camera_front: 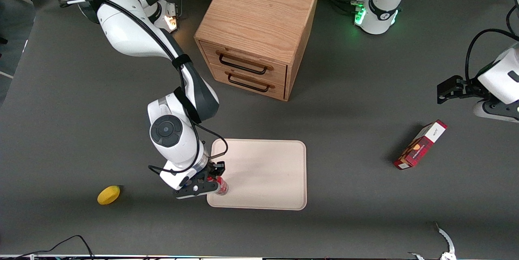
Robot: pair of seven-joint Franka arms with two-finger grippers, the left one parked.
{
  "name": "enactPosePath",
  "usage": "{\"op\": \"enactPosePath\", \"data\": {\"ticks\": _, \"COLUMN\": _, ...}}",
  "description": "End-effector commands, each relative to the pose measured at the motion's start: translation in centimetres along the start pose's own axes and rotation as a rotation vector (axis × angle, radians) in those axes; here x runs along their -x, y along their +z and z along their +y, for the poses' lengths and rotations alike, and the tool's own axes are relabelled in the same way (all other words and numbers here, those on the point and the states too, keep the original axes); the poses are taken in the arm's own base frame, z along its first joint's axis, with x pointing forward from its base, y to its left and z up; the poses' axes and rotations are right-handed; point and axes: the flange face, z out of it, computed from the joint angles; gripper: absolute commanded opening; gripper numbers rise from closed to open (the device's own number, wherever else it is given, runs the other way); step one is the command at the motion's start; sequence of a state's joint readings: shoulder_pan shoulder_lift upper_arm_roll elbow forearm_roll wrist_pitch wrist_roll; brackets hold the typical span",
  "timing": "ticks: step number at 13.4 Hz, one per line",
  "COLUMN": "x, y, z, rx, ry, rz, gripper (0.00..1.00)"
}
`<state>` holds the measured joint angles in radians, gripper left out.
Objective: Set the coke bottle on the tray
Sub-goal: 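Lower the bottle onto the tray and open the right gripper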
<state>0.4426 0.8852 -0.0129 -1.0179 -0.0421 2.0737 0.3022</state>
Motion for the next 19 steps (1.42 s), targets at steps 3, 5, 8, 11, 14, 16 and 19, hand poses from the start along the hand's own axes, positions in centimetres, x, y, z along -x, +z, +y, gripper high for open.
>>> {"op": "enactPosePath", "data": {"ticks": 3, "x": -0.6, "y": -0.5, "z": -0.6, "rx": 0.016, "ry": 0.035, "rz": 0.033, "gripper": 0.79}}
{"op": "enactPosePath", "data": {"ticks": 5, "x": -0.5, "y": -0.5, "z": -0.7, "rx": 0.015, "ry": 0.046, "rz": 0.033, "gripper": 0.99}}
{"op": "enactPosePath", "data": {"ticks": 8, "x": -0.5, "y": -0.5, "z": -0.7, "rx": 0.015, "ry": 0.047, "rz": 0.033, "gripper": 1.0}}
{"op": "enactPosePath", "data": {"ticks": 11, "x": -0.5, "y": -0.5, "z": -0.7, "rx": 0.015, "ry": 0.047, "rz": 0.033, "gripper": 1.0}}
{"op": "enactPosePath", "data": {"ticks": 14, "x": -0.8, "y": -3.0, "z": -0.7, "rx": 0.005, "ry": 0.053, "rz": 0.052, "gripper": 1.0}}
{"op": "enactPosePath", "data": {"ticks": 16, "x": -0.6, "y": -7.7, "z": 0.3, "rx": 0.001, "ry": 0.064, "rz": 0.039, "gripper": 1.0}}
{"op": "enactPosePath", "data": {"ticks": 19, "x": 0.9, "y": -13.6, "z": 3.3, "rx": 0.022, "ry": 0.078, "rz": -0.033, "gripper": 1.0}}
